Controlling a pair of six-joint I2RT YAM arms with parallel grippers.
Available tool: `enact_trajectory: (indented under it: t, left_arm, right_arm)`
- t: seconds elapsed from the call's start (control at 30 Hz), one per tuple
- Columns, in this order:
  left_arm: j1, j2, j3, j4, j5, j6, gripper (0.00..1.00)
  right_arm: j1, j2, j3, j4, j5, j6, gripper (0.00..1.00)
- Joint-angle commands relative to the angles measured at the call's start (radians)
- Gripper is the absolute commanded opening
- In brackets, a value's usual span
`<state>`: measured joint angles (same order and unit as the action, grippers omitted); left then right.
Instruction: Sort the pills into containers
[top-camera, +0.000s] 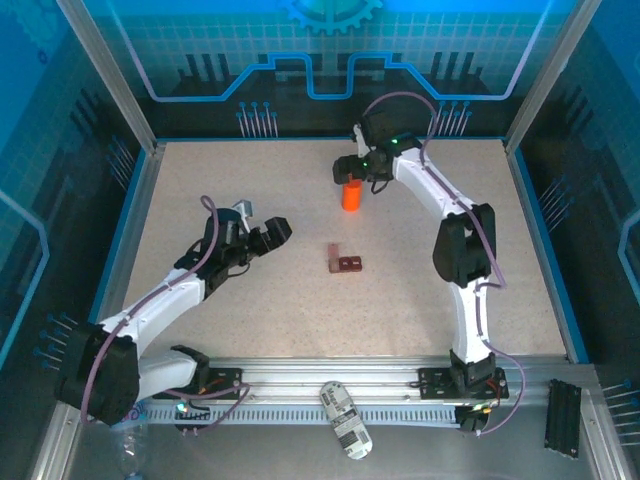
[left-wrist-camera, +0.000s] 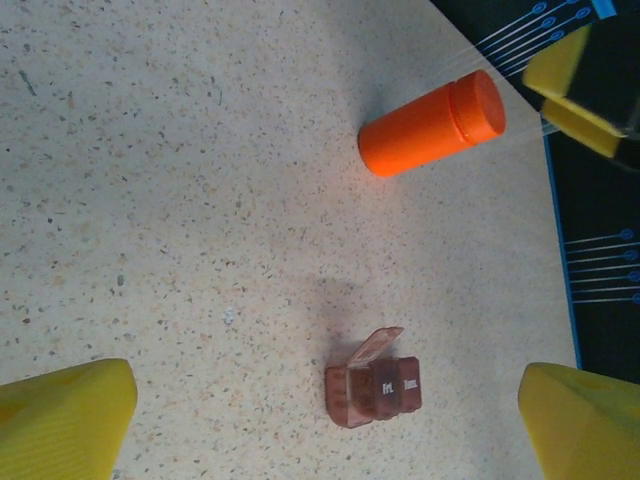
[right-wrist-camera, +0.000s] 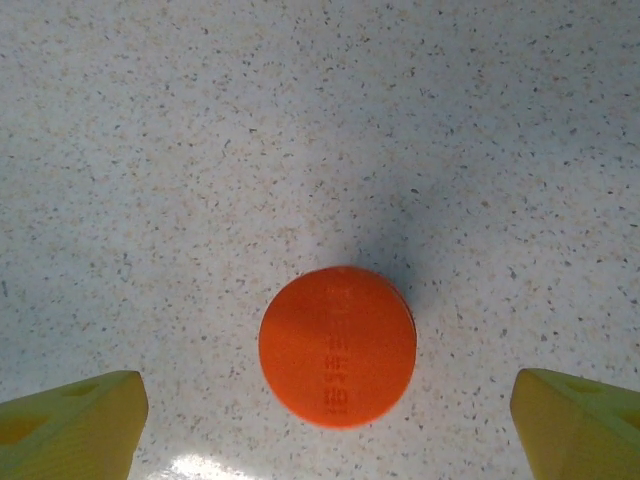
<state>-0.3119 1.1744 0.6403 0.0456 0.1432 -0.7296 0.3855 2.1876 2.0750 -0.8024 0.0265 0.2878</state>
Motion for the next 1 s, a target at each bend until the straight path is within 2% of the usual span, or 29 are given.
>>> enact_trajectory:
  t: [0.0,0.17,0.33,0.43,0.53,0.67,0.83,0.97]
  left_arm:
    - [0.011,-0.015,0.005,0.011,-0.008,-0.016,0.99]
    - [0.014,-0.012,0.007,0.012,-0.047,-0.016,0.99]
    - [0.019,0.006,0.026,0.010,-0.044,-0.012,0.99]
    - [0.020,0.018,0.043,-0.001,-0.033,-0.001,0.99]
    - [0.020,0.026,0.051,-0.008,-0.031,0.000,0.99]
    - [0.020,0.021,0.047,0.008,-0.025,0.016,0.99]
    - [0.020,0.014,0.087,-0.004,-0.008,0.106,0.99]
    - [0.016,0.012,0.128,0.030,0.063,0.299,0.99]
  right_arm:
    - [0.008,0.074,0.092,-0.080,0.009,-0.029,0.94]
    - [0.019,0.169,0.159,-0.102,0.018,-0.039,0.88]
    - [0.021,0.215,0.169,-0.097,0.011,-0.039,0.77]
    - [0.022,0.226,0.171,-0.096,0.012,-0.045,0.68]
    - [0.019,0.218,0.167,-0.098,0.007,-0.051,0.53]
    - [0.016,0.155,0.132,-0.087,-0.010,-0.059,0.42]
    - [0.015,0.033,0.089,-0.101,-0.076,-0.063,0.39]
    - [0.006,-0.072,0.054,-0.139,-0.192,-0.079,0.39]
